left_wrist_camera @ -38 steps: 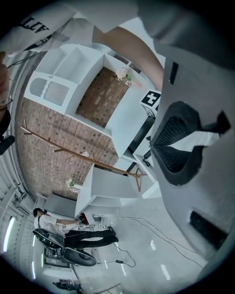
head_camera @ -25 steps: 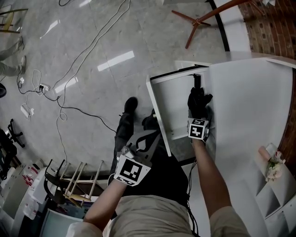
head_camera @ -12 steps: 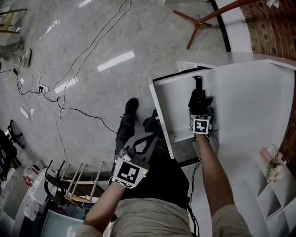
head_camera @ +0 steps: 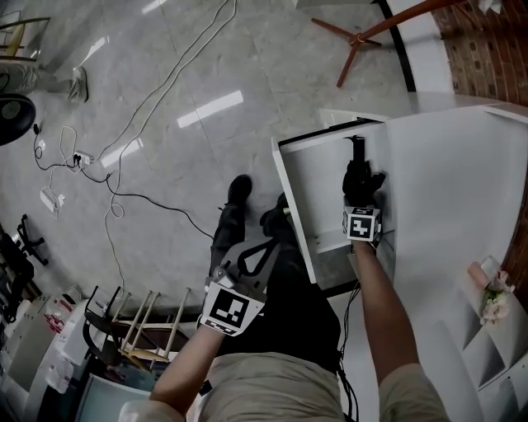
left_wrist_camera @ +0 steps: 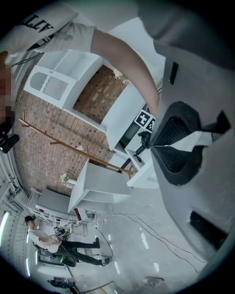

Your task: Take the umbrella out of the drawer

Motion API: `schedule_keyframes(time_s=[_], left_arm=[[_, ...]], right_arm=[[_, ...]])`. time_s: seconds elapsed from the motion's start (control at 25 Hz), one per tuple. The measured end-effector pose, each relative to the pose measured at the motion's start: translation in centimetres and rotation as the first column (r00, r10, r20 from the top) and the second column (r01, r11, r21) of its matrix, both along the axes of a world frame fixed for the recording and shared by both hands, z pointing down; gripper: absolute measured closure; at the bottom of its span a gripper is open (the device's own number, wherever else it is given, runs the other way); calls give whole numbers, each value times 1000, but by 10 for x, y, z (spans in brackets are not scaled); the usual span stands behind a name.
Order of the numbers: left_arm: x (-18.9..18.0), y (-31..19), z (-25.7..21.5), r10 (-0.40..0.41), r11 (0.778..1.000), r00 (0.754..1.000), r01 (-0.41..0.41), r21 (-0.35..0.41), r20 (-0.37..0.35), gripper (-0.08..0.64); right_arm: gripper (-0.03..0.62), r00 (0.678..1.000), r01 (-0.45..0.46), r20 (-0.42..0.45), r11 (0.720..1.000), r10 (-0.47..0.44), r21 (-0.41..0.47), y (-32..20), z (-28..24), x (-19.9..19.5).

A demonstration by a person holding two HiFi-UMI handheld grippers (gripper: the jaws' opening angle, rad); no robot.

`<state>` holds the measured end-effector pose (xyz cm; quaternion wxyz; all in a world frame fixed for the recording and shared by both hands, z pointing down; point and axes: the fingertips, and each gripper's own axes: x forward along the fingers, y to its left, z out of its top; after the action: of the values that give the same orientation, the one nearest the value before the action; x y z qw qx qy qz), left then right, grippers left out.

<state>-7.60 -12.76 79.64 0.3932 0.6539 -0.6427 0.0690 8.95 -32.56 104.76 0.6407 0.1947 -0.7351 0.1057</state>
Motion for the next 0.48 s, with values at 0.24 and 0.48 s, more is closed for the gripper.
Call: schedule_keyframes(time_s=[0.24, 0.48], left_arm=[[-9, 4, -7, 17, 1000, 999, -17, 14, 37, 534], [-11, 6, -17, 26, 999, 998, -27, 27, 49, 534]], right_arm=[[302, 997, 49, 53, 999, -50, 11, 14, -23, -15], [307, 987, 113, 111, 993, -115, 23, 25, -48, -33]])
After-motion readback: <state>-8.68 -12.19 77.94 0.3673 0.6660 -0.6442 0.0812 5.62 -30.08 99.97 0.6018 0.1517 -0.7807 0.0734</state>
